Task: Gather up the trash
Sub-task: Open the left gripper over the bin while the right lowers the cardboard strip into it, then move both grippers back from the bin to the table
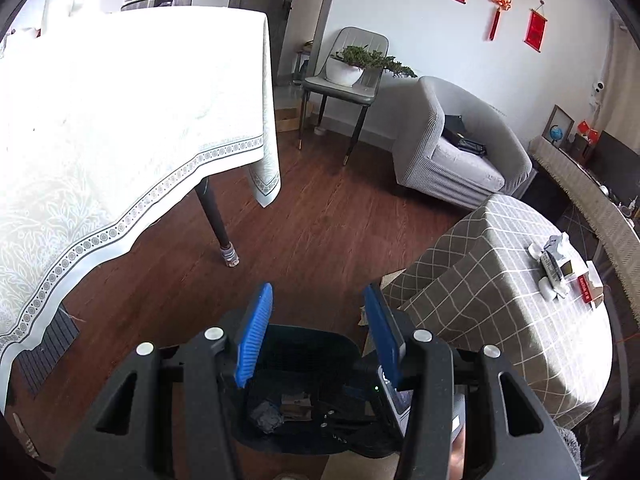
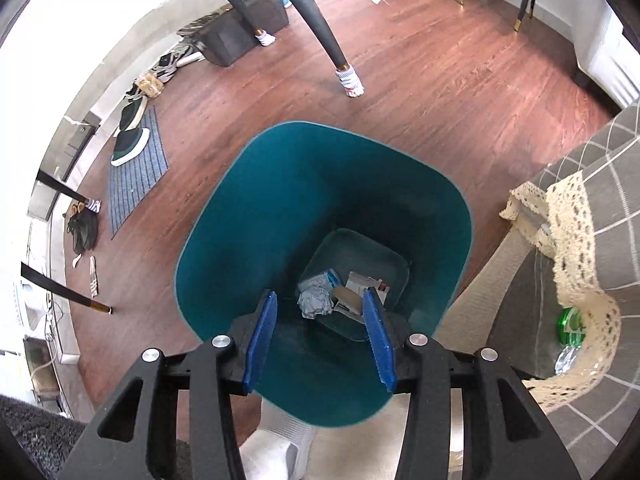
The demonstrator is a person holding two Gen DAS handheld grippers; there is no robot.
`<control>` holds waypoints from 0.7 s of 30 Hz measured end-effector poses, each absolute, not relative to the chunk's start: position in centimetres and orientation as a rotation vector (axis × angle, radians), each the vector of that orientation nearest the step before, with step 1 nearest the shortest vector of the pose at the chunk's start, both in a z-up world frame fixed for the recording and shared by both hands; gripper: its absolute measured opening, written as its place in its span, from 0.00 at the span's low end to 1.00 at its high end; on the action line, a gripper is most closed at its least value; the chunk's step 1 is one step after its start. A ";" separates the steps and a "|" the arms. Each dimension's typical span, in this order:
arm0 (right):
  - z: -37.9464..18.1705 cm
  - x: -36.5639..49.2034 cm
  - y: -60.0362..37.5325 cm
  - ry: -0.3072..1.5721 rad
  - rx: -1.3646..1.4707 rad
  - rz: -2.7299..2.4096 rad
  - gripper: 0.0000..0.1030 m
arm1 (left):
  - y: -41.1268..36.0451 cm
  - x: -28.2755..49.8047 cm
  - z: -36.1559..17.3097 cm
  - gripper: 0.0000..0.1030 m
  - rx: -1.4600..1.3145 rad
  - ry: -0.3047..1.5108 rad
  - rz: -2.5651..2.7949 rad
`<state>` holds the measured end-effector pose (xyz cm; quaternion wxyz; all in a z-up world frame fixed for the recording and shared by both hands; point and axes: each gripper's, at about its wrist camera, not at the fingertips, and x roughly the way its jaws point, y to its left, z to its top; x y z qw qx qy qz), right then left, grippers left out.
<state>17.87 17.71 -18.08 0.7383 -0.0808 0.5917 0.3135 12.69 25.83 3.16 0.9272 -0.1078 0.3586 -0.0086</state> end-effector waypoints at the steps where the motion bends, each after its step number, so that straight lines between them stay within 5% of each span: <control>1: -17.7 17.8 17.6 1.293 -0.178 0.696 0.44 | 25.5 12.7 3.5 0.51 -0.223 0.727 -0.023; 21: -4.9 14.9 11.3 1.001 -0.160 0.832 0.44 | 19.0 13.7 7.7 0.62 -0.156 0.593 -0.095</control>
